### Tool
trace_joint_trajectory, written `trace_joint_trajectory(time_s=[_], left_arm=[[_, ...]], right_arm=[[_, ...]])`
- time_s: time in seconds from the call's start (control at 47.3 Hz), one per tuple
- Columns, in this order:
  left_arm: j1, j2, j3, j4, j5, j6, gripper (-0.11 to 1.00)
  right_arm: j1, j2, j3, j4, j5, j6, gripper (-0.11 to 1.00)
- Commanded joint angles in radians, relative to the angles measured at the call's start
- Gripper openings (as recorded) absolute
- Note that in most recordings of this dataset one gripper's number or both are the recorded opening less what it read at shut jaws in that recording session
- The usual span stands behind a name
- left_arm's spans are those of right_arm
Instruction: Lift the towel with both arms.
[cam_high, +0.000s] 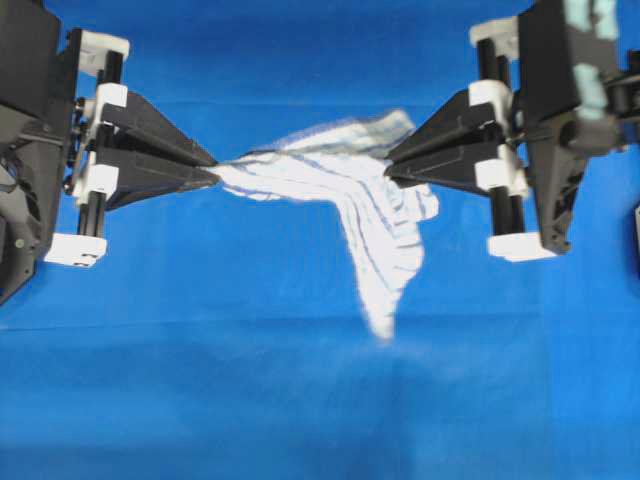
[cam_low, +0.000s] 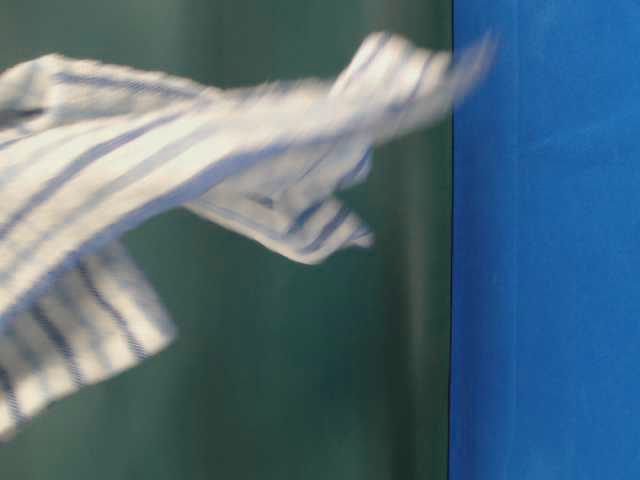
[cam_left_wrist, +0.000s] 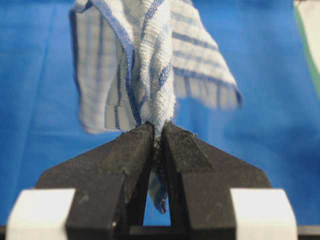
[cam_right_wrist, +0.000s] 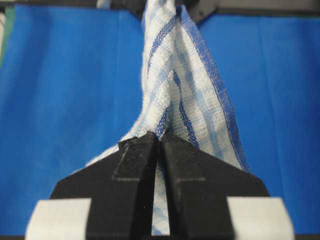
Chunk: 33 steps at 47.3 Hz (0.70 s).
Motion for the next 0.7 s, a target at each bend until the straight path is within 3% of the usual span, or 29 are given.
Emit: trace_joint_trajectory(time_s=[0.0,0.528,0.613,0.676], left_arm=[[0.002,-0.003,-0.049,0.003,0.005,0.000,0.05],[0.009,0.003,-0.055,0.005,0.005,0.003,0.06],[0.009,0.003,-0.055,0.005,0.000,0.002,0.20],[0.009,0.003,-0.054,0.005,-0.002,0.000,0.39]], right_arm=[[-0.002,-0.020,-0.051,-0.002,0.015,0.000,0.06],[-0.002,-0.012,-0.058,-0.002,0.020,-0.011,0.06],[-0.002,-0.008,-0.060,-0.005,0.018,-0.011,0.07],[-0.002,-0.005,-0.061,-0.011,0.018,-0.009,0.18]])
